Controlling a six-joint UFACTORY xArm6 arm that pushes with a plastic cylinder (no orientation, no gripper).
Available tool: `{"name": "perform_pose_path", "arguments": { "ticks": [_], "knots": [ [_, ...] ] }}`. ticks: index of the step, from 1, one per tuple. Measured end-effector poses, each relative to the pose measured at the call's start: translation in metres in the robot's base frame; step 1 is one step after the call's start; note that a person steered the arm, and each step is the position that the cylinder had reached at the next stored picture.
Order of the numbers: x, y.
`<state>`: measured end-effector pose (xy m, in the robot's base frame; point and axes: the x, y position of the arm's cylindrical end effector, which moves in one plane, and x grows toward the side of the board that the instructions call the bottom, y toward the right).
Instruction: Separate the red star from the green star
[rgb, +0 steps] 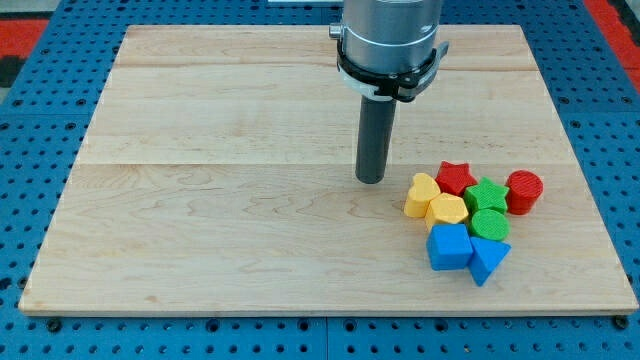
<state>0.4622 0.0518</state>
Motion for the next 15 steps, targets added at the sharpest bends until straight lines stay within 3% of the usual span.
{"name": "perform_pose_path", "arguments": {
  "ticks": [1, 2, 3, 5, 6, 9, 12, 15],
  "knots": [
    [0.000, 0.000],
    [-0.062, 0.001],
    [-0.082, 0.077],
    [0.019, 0.216],
    [0.027, 0.186],
    [0.019, 0.006],
    [0.011, 0.030],
    [-0.077, 0.001]
  ]
}}
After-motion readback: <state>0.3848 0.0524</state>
